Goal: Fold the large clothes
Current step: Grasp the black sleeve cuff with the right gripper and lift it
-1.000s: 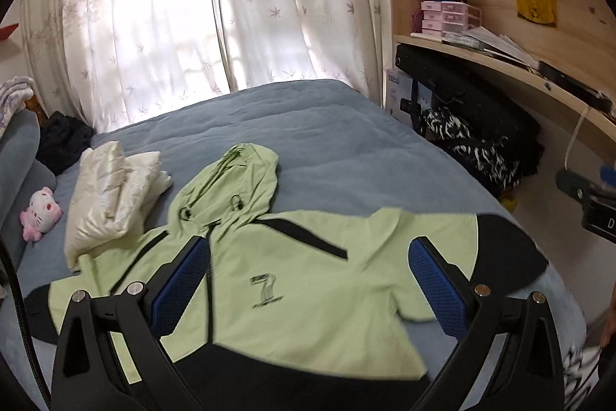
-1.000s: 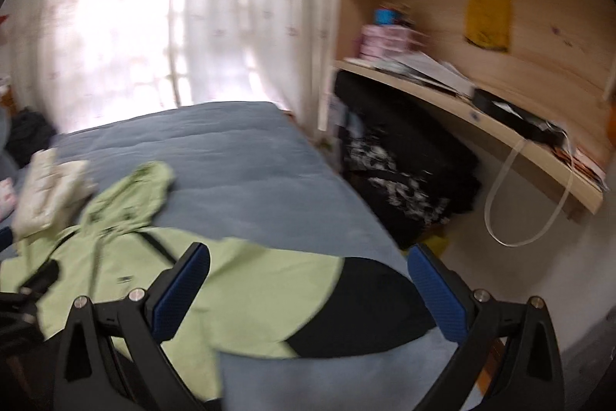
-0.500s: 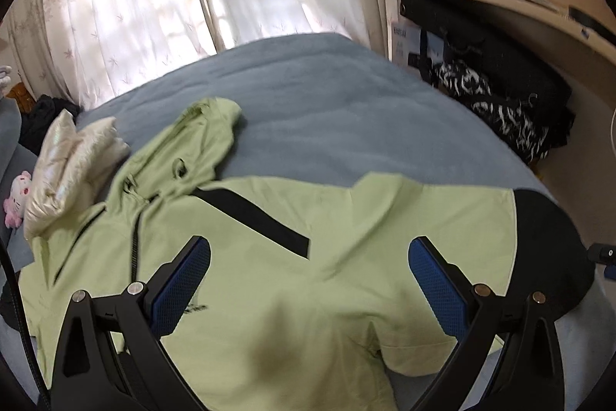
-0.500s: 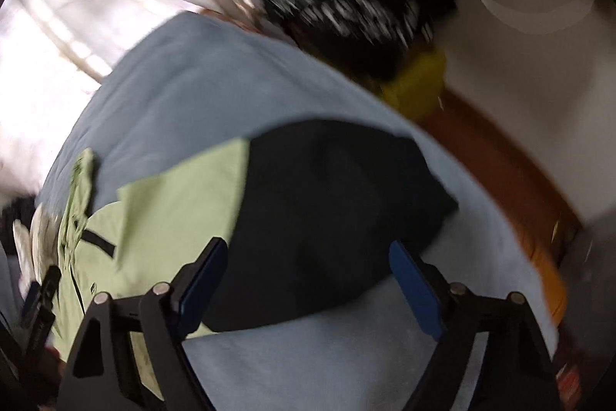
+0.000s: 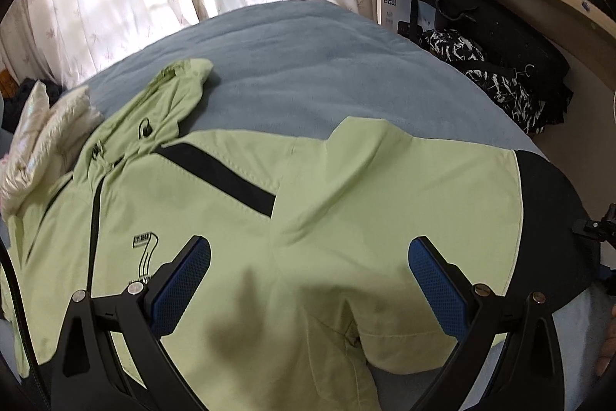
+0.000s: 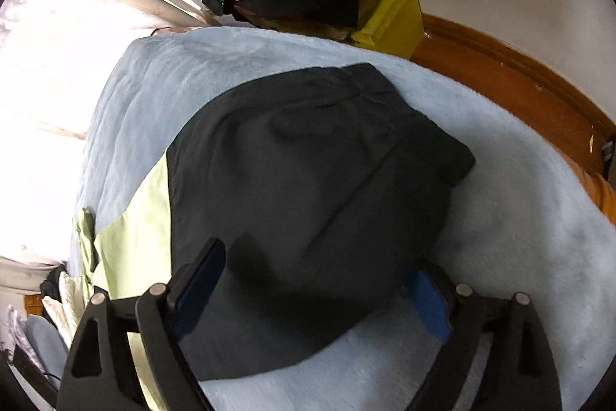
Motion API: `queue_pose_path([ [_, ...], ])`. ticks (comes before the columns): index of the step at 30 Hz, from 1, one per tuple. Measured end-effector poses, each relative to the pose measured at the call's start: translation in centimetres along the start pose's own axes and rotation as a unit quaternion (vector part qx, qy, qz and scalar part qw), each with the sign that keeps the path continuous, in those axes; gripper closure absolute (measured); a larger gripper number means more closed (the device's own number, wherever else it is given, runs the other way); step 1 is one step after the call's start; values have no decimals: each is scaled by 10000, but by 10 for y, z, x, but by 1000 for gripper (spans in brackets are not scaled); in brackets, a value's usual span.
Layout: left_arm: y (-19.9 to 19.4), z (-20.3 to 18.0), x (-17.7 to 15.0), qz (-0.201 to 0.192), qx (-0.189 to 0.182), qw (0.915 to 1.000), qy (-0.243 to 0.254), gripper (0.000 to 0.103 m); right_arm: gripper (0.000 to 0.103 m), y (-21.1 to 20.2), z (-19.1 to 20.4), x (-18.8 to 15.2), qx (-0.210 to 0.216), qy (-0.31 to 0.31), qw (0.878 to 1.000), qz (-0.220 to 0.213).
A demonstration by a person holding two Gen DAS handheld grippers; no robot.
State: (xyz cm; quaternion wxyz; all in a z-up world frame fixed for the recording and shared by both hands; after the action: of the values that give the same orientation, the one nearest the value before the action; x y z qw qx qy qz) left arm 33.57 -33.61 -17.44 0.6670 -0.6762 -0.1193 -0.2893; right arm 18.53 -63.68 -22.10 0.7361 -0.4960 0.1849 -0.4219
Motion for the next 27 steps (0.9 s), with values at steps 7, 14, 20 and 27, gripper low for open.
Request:
queue_pose_path([
  [7, -34, 40, 1, -336, -247, 9989, -232, 1, 97, -38, 31, 3, 264, -122, 9968, -746],
  [14, -95, 116, 2, -1166, 18, 9919, -504, 1, 97, -107, 187, -58, 1102, -2023, 9636, -1360],
  [20, -112, 210, -27, -981, 355, 9882, -1124, 1, 97, -79, 317, -187, 1480, -3782, 9110, -713],
  [27, -77, 274, -80, -177, 357, 9887, -1445, 47, 94, 20, 321, -287, 797, -4526, 8876, 329],
])
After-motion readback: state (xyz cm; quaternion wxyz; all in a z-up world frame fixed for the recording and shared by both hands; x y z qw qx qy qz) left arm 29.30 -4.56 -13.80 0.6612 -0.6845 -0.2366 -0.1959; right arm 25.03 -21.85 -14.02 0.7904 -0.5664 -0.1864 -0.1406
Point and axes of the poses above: each gripper's, at about its wrist camera, not at the fingertips, and y roughly the way its jaws point, z to its left, x to its top, the point moved 9 cm from there along y, roughly the way its jaws point, and after that the axes turned 7 degrees about z, right-handed, at the moved point
